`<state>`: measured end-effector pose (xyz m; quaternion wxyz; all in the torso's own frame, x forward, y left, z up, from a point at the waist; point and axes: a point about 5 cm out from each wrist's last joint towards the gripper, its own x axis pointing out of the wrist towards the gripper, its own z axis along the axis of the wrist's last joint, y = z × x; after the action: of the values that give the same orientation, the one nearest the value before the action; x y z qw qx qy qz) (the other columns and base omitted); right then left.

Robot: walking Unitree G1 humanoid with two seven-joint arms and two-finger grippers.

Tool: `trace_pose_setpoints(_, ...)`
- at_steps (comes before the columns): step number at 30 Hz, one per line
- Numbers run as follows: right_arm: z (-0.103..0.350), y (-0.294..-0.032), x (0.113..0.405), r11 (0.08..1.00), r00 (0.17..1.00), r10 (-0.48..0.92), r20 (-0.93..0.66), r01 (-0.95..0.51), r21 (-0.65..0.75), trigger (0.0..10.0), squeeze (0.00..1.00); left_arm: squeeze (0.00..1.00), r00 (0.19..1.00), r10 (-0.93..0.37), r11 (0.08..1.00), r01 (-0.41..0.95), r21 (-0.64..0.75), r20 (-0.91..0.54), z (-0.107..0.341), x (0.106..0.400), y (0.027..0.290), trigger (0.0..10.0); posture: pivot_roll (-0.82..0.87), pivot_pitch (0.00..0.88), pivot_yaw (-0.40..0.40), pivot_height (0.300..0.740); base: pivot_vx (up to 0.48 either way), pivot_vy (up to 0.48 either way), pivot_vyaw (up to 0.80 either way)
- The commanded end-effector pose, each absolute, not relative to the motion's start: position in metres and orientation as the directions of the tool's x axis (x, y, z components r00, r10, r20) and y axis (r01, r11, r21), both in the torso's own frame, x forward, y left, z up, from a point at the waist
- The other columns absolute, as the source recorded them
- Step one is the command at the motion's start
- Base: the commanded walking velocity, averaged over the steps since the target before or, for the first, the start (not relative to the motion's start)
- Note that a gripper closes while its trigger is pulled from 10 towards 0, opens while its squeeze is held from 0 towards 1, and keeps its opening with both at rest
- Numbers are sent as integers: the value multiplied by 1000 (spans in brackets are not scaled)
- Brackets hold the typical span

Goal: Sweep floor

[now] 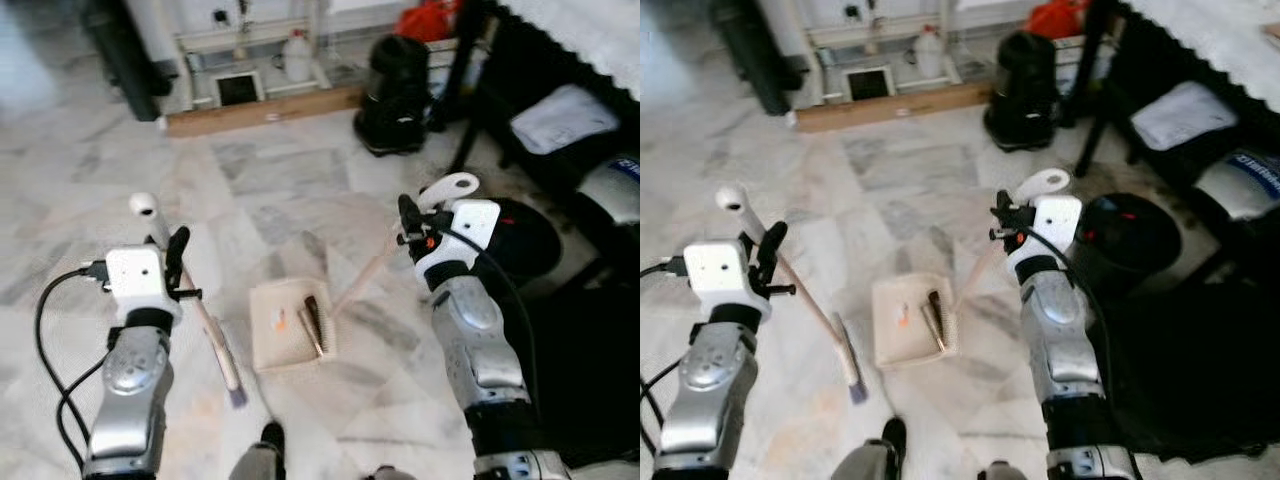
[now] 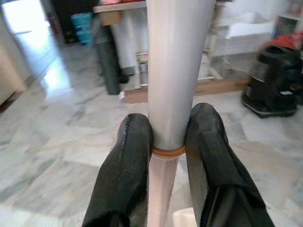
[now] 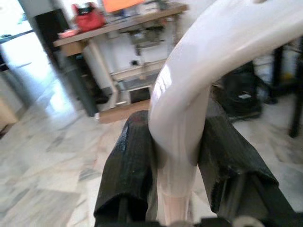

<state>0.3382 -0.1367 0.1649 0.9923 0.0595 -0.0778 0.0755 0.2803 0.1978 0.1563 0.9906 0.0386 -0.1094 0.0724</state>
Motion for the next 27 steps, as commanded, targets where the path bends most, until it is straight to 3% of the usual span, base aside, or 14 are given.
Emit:
trace_pose_setpoints(1,183,-133,338,978,960,154,234,-182,100,10000,0,0,951,165,981,-185,53,262,161,276,204,10000,-56,133,-42,740,0,0,800)
trace_pose_setpoints(12,181,-134,337,978,960,157,231,-184,100,10000,0,0,949,175,980,-193,43,263,160,276,203,10000,-54,114,-39,740,0,0,800)
trace_pose_setpoints(27,180,-130,339,977,962,158,222,-186,109,10000,0,0,945,190,976,-211,53,267,162,274,208,10000,-44,161,-33,740,0,0,800)
